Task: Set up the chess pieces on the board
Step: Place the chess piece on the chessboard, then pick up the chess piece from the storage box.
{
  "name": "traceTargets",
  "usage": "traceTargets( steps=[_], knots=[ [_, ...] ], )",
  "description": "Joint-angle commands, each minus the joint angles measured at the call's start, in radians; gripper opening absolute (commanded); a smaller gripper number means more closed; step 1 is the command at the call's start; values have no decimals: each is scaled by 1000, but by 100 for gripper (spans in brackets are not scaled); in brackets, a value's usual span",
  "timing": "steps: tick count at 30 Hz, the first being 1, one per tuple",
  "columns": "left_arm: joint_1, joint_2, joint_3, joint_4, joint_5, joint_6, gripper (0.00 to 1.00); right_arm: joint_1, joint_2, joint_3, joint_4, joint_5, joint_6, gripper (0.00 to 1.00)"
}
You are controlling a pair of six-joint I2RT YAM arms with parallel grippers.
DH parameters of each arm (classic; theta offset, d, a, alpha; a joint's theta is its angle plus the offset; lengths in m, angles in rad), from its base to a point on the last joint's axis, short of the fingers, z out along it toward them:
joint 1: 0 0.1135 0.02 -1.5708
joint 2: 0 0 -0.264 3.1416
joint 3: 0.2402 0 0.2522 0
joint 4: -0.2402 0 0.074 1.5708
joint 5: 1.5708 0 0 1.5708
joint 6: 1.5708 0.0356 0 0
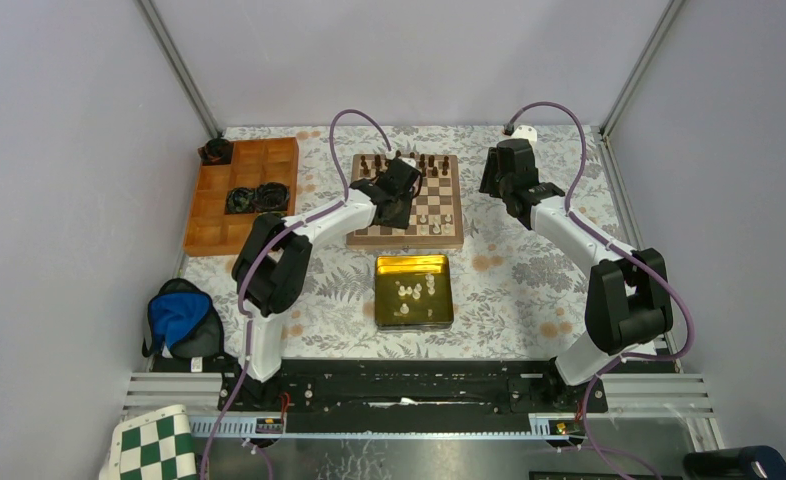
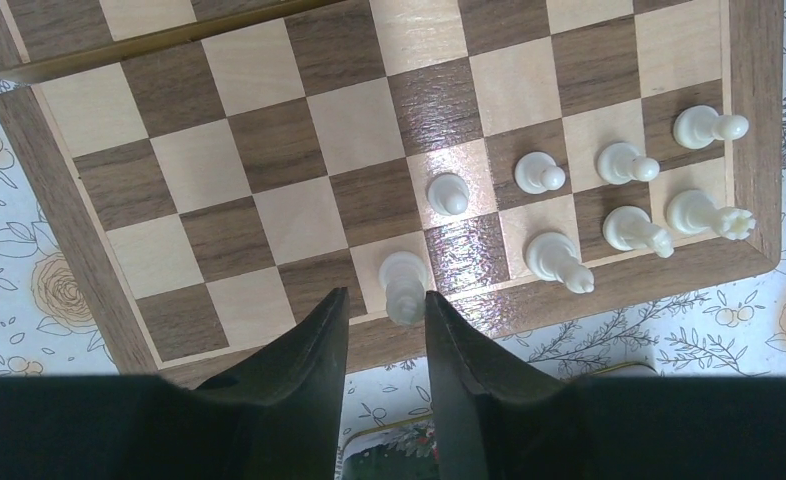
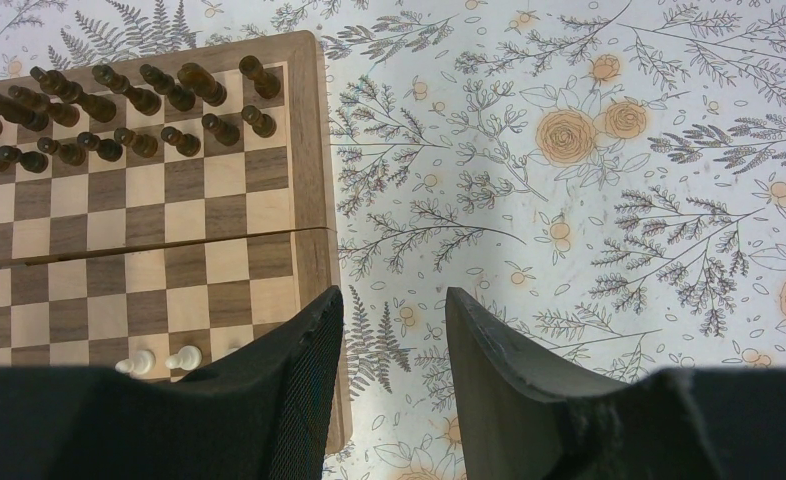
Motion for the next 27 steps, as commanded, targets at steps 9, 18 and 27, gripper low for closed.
traceTargets(
  steps=[9, 18, 27],
  knots=[
    [-8, -54, 71, 9, -11, -3, 46, -4, -45, -9, 44, -32, -6, 49],
    [-21, -149, 70, -14, -34, -38, 52, 60, -136, -63, 60, -61, -49, 47],
    [-21, -386, -155, 3, -185, -171, 55, 268, -250, -166, -48, -53, -40, 45]
  ],
)
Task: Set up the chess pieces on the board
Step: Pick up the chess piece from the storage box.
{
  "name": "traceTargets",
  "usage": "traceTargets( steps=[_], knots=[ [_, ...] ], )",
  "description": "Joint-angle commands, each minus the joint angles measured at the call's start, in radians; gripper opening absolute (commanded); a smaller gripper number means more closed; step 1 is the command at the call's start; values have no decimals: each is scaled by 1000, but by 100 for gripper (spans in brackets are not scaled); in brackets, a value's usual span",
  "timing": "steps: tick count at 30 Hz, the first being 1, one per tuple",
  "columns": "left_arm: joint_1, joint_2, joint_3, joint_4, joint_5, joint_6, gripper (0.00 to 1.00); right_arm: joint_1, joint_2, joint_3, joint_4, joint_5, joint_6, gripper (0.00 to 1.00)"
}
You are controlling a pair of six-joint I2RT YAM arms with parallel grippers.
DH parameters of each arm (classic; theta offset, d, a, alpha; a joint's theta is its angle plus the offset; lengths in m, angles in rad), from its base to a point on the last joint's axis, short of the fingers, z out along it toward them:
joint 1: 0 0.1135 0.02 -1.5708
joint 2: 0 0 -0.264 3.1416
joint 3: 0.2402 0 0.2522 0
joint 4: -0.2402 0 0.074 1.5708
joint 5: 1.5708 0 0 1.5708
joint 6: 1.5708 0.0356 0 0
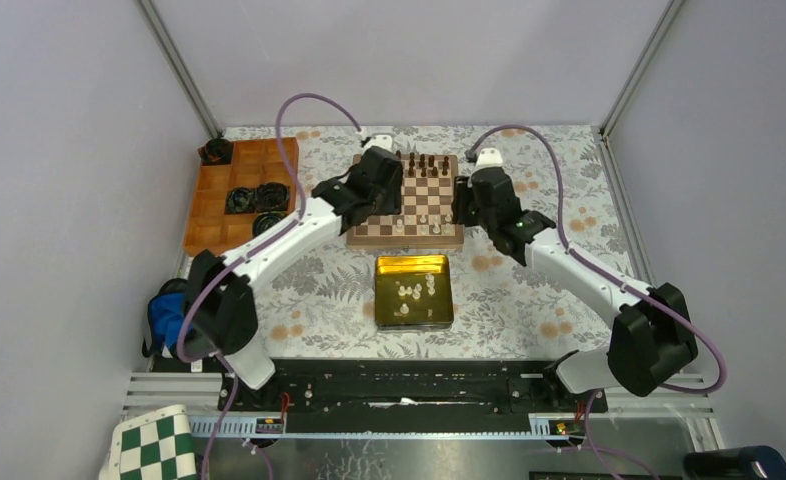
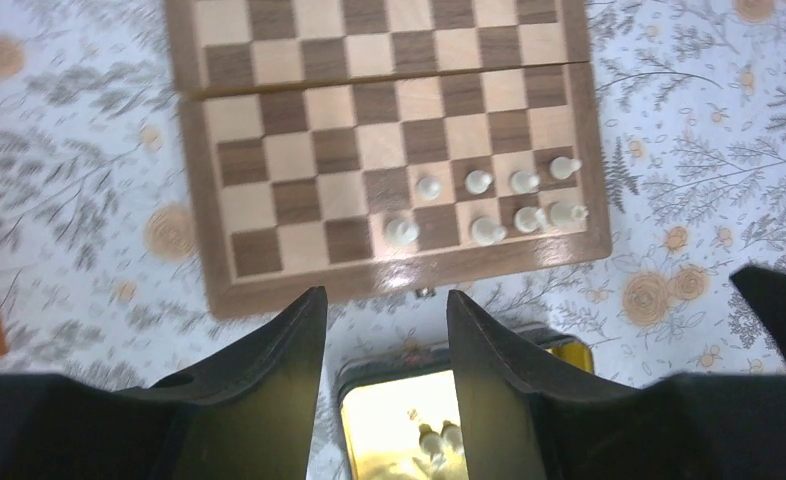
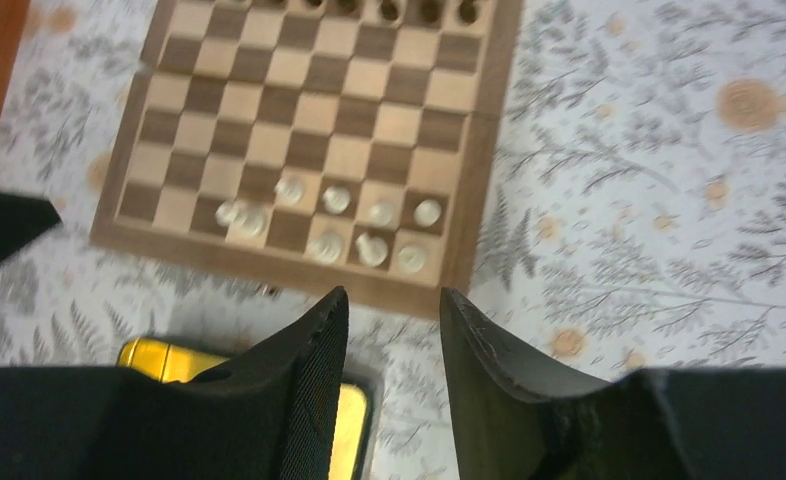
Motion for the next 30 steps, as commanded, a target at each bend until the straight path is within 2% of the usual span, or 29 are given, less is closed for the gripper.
traceTargets(
  steps=[1, 9, 14, 22, 30],
  knots=[
    [-2, -121, -126, 17, -121, -110, 55, 89, -70, -42, -48, -6, 12, 45],
    [-2, -320, -316, 55, -195, -211, 57, 224, -75, -91, -119, -14, 56, 44],
    [-2, -399, -401, 78, -237, -221, 64, 278, -55, -123, -123, -35, 89, 44],
    [-1, -444, -450, 81, -250, -218, 70, 345, -13, -152, -114, -48, 128, 44],
    [-2, -460, -469, 82, -232, -214, 74, 349, 22, -187, -80, -51, 141, 44]
  ],
)
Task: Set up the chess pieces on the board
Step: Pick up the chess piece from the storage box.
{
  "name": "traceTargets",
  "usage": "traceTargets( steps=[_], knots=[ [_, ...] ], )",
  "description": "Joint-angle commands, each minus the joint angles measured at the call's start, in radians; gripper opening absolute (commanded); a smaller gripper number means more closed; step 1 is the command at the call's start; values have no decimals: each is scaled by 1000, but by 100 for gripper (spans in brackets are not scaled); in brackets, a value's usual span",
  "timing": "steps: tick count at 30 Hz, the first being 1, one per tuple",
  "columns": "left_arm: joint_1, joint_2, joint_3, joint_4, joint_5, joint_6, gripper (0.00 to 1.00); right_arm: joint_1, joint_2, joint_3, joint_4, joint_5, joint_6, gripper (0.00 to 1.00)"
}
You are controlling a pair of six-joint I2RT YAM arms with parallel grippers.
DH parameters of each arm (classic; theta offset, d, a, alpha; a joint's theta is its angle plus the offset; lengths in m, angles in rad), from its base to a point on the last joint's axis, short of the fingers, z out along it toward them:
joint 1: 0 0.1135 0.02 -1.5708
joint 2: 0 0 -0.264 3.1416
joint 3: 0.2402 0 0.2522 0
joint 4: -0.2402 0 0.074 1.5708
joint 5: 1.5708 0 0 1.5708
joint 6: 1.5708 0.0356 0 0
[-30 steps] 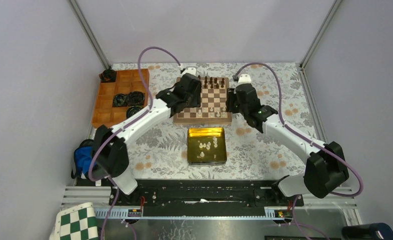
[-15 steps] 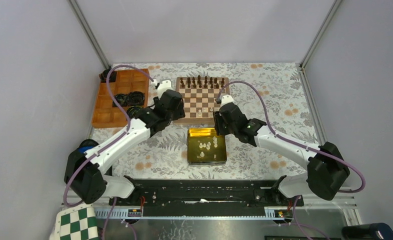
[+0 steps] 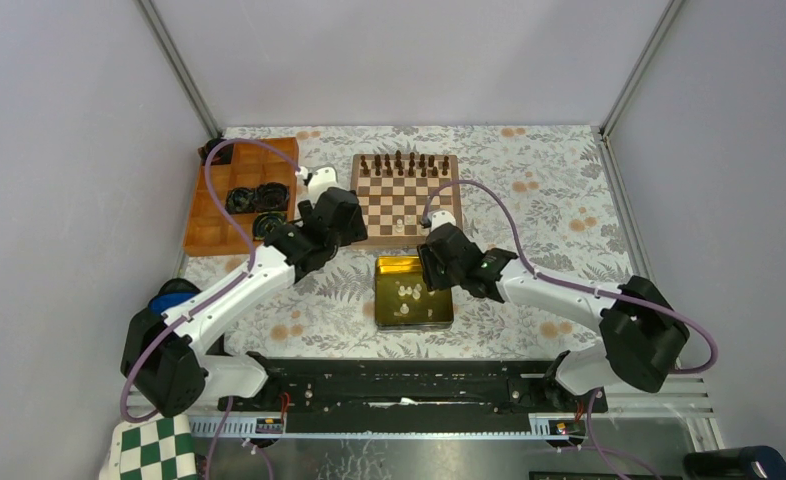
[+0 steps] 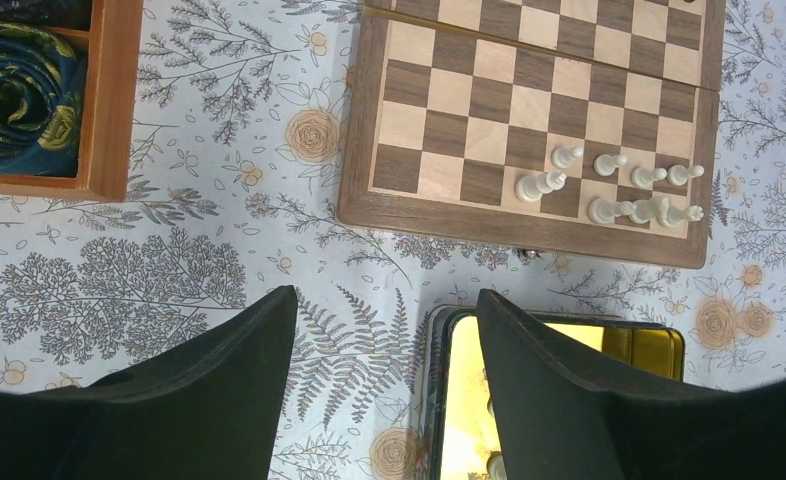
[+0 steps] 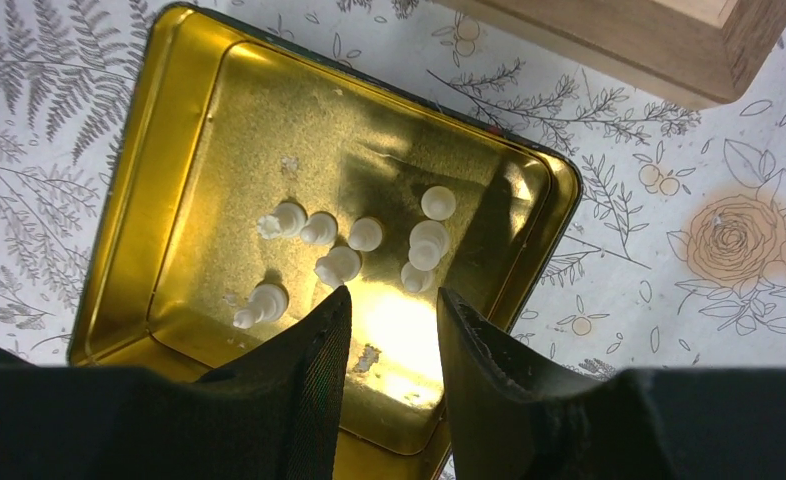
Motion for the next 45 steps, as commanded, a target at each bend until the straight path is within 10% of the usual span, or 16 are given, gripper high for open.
traceTargets(
  steps=[1, 45],
  knots=[
    [-1, -31, -15, 52, -21, -8, 74, 8, 21, -12, 47, -4, 18, 44],
    [-2, -48, -43, 77, 9, 53, 75, 6, 147, 47, 87, 51, -39, 37]
  ],
)
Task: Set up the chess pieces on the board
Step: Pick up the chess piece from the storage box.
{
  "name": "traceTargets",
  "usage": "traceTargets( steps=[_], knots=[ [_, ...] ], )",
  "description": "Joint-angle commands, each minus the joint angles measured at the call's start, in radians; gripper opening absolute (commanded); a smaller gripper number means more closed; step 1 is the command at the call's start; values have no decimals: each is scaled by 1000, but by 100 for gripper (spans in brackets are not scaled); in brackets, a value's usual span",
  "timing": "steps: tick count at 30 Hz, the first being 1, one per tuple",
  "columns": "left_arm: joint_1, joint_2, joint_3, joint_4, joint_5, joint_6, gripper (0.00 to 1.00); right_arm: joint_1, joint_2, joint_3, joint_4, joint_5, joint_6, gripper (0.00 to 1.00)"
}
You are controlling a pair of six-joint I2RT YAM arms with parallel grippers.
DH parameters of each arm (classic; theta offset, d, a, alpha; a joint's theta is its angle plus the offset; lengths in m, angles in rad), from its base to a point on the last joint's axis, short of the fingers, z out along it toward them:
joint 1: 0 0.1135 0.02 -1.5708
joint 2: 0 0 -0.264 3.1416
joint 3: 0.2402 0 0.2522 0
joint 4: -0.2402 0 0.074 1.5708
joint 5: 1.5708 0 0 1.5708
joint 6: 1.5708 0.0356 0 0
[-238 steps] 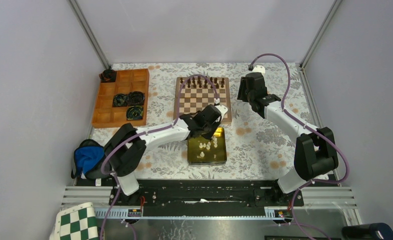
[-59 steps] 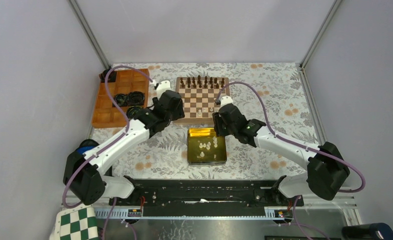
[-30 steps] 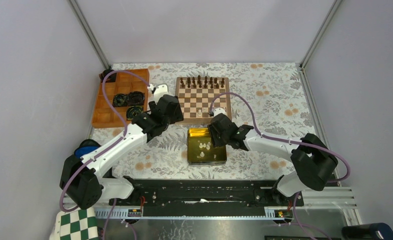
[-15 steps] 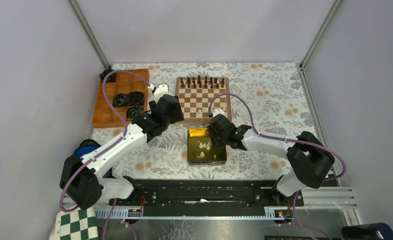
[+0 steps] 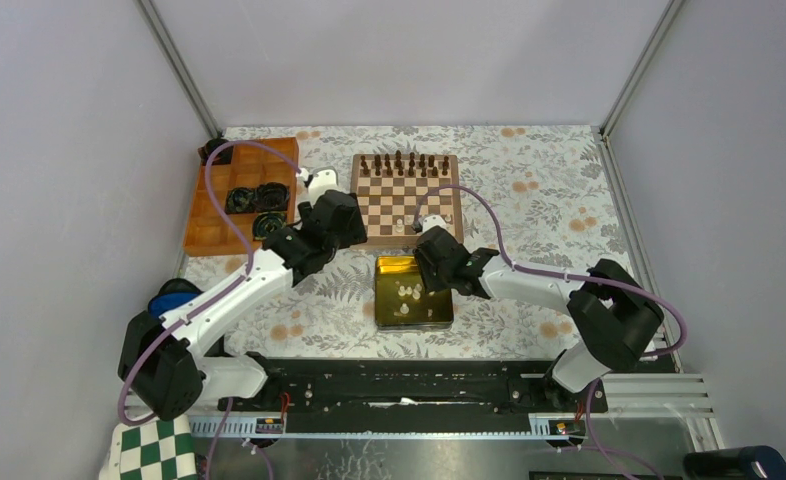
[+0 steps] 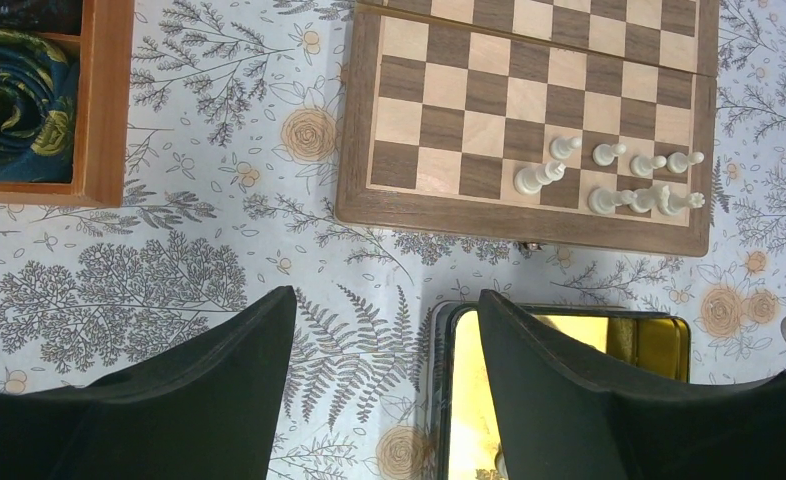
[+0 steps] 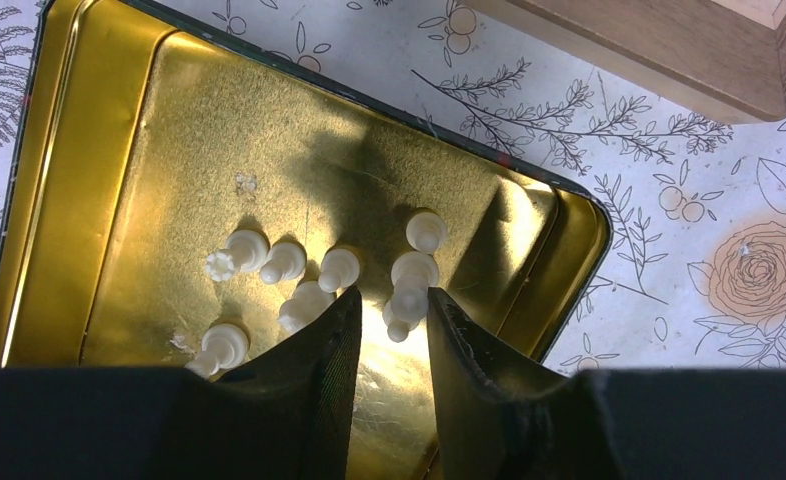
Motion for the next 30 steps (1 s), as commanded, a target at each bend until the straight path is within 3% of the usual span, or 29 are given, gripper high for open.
traceTargets(
  steps=[1, 9, 21, 30],
  knots=[
    [-1, -31, -12, 44, -9, 22, 75, 7, 4, 41, 28, 28, -11, 36],
    [-2, -38, -21, 44, -7, 26, 75, 6, 8, 44, 19, 34, -8, 27],
    [-2, -52, -23, 43, -14, 26, 75, 6, -10, 48, -7, 45, -27, 0],
    [-2, -43, 27, 33, -25, 21, 75, 7, -62, 131, -85, 15, -72, 0]
  ],
)
